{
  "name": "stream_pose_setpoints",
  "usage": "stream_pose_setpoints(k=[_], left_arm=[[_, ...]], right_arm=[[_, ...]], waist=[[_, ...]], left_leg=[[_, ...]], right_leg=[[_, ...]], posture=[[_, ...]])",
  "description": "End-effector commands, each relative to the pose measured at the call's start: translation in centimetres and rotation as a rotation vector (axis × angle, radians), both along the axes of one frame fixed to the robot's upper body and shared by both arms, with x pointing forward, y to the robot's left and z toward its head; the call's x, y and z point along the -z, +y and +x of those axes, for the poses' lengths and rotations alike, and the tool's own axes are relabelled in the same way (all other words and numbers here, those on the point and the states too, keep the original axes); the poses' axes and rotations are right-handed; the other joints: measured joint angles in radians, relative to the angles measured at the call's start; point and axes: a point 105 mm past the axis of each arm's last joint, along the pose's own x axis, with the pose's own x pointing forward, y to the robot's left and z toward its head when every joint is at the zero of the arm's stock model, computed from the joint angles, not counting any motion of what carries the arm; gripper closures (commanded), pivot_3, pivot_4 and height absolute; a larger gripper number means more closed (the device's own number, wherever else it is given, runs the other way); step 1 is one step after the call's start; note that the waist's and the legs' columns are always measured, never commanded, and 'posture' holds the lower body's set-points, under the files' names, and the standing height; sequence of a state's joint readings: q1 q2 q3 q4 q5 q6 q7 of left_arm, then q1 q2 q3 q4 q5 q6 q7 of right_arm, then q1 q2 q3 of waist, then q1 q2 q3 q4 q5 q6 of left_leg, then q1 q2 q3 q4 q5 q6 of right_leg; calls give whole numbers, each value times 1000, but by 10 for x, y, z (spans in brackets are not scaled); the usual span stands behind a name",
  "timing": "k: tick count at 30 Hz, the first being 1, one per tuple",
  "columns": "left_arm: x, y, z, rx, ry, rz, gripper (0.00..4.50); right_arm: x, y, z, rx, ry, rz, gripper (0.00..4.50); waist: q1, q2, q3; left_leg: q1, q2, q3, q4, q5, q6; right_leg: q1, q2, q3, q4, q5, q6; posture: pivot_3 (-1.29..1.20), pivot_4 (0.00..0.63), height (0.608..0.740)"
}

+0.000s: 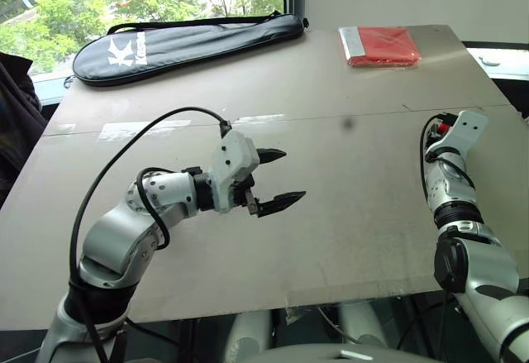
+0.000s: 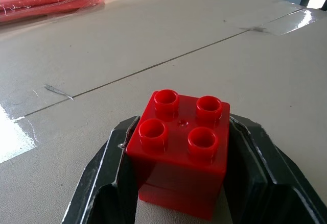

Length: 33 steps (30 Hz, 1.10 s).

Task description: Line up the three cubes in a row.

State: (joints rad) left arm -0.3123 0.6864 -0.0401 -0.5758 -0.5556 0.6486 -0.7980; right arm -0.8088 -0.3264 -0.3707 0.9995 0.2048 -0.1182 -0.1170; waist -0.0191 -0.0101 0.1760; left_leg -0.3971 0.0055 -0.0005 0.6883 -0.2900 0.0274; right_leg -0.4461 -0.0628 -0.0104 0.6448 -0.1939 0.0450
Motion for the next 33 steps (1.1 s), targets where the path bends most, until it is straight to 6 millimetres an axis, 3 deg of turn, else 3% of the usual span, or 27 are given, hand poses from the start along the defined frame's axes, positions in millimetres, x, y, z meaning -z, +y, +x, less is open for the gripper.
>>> stream_pose_setpoints(k=[1,4,7,11,15,19,24,29,33], left_arm=[[-12,-7,-4,30,-51,-28,0],[-13,-8,-4,38,-50,-31,0],[-13,-7,-8,56,-38,-45,0],[-2,-1,-14,78,-2,-11,0],[9,4,-19,91,26,16,0],[14,6,-20,98,34,31,0],[17,6,-23,99,40,31,0],[20,7,-23,96,40,46,0],[20,8,-23,103,45,55,0]], right_arm=[[-11,-3,-1,-1,-45,-24,2821],[-16,8,-1,-108,-61,-76,2821],[-15,33,-8,-351,-99,-75,2821],[-6,63,-39,-696,-107,-135,2821],[8,87,-87,-1038,-61,-186,2821],[11,85,-97,-1040,-12,-243,2821],[12,129,-118,-986,-47,-200,2821],[14,128,-117,-724,-38,-195,2821],[15,143,-124,-692,-54,-172,2821]], waist=[[0,0,0],[0,0,0],[1,0,0],[2,0,0],[6,0,0],[4,0,-1],[5,-1,-1],[7,-1,-1],[9,-2,-1]], left_leg=[[0,0,0,0,0,0],[0,0,0,0,0,0],[0,0,-1,0,0,0],[1,1,-2,0,0,1],[1,1,-3,0,0,1],[4,1,-1,1,0,1],[5,2,-3,1,0,0],[4,3,-2,2,0,0],[4,1,-2,2,0,0]], right_leg=[[0,0,0,0,0,0],[0,0,-1,1,0,0],[0,0,0,1,0,0],[0,0,0,0,0,0],[1,0,-1,1,0,0],[2,0,0,2,0,1],[3,2,-1,4,-1,0],[1,2,0,5,-1,0],[1,1,1,5,-1,1]], posture=[[0,150,694],[0,150,694],[0,150,694],[0,150,694],[0,150,694],[0,150,694],[0,150,694],[0,150,694],[0,150,694]])
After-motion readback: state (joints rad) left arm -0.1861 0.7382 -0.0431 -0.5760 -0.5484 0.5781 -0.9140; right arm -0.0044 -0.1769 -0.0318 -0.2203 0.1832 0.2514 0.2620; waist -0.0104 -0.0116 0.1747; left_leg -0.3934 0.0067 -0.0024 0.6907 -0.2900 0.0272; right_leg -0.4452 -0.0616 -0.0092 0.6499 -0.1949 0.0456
